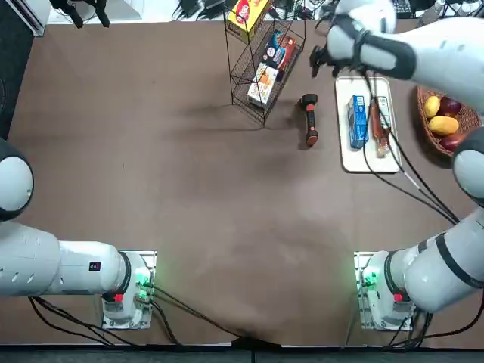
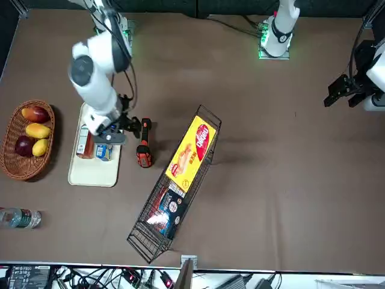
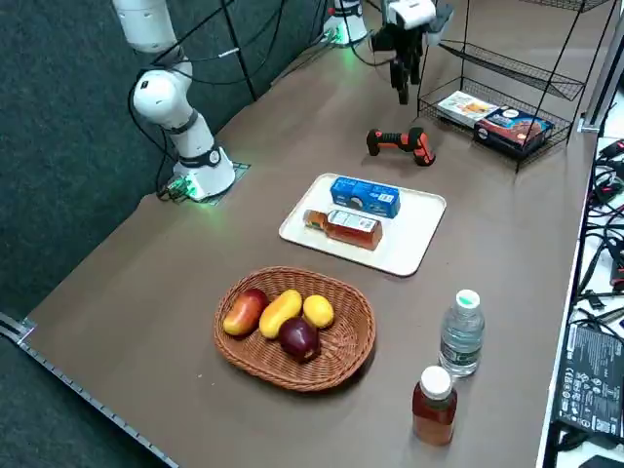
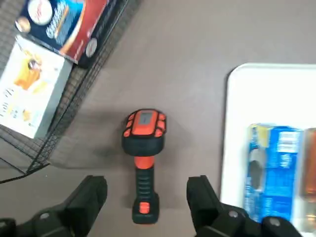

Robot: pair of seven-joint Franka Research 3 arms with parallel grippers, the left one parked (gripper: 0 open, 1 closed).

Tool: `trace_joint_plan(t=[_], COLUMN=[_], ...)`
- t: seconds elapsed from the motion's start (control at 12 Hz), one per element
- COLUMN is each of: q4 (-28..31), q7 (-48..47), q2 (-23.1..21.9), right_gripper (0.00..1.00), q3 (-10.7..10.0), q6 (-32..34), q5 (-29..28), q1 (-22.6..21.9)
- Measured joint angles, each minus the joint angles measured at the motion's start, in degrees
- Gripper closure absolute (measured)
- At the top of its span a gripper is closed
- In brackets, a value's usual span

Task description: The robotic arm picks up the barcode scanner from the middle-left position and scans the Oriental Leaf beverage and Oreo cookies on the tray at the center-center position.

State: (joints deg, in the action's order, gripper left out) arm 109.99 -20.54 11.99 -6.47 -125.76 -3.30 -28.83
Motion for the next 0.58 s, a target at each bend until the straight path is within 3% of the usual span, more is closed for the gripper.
trace_joint_plan(t=[0.33, 0.42, 0.58], q4=[-2.92, -7.37, -12.3], q7=[6.57, 12.79, 18.21], q2=[-7.42, -9.15, -9.73], right_gripper=[0.0, 0.0, 0.0], q3=[-0.61, -0.72, -0.8], q6=[6.86, 14.08, 20.99], q5=[0.77, 1.02, 1.03], q1=[5.72, 9.74, 13.2])
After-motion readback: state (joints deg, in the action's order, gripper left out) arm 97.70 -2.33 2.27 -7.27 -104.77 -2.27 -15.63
